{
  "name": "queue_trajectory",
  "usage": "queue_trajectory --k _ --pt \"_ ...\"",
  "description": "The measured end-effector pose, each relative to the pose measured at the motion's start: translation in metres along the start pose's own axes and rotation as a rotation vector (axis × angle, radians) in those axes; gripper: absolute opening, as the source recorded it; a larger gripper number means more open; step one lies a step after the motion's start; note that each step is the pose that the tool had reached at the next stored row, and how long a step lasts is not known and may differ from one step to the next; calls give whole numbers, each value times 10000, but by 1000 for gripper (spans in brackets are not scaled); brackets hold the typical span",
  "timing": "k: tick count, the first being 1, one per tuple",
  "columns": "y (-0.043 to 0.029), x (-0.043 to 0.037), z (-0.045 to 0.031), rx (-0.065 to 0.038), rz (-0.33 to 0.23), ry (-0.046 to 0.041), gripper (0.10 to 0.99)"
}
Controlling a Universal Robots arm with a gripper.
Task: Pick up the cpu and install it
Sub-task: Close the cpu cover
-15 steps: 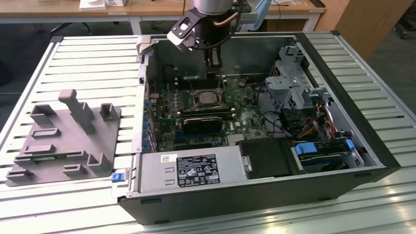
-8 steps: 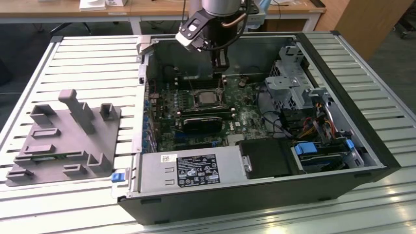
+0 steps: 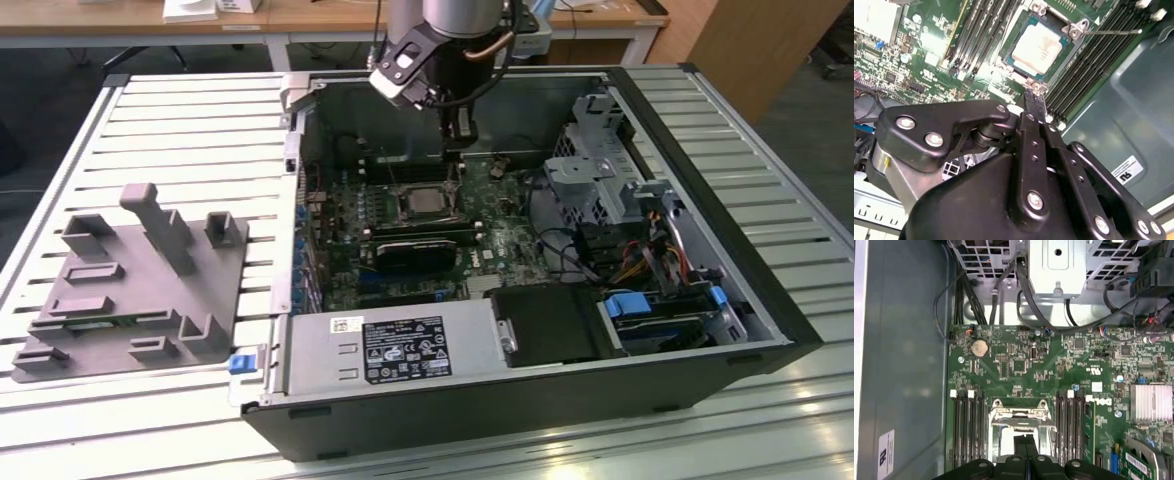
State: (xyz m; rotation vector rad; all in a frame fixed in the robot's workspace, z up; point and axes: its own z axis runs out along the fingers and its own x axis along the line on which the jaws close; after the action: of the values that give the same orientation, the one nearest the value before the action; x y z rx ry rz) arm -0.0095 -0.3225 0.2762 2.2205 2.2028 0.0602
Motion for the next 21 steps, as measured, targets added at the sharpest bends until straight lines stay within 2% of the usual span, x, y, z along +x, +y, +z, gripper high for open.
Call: queue_trajectory --k 11,17,21 --pt "124 18 31 -1 18 -4 106" --pt "188 42 61 -6 298 -14 106" --pt "256 52 86 -6 317 -18 106"
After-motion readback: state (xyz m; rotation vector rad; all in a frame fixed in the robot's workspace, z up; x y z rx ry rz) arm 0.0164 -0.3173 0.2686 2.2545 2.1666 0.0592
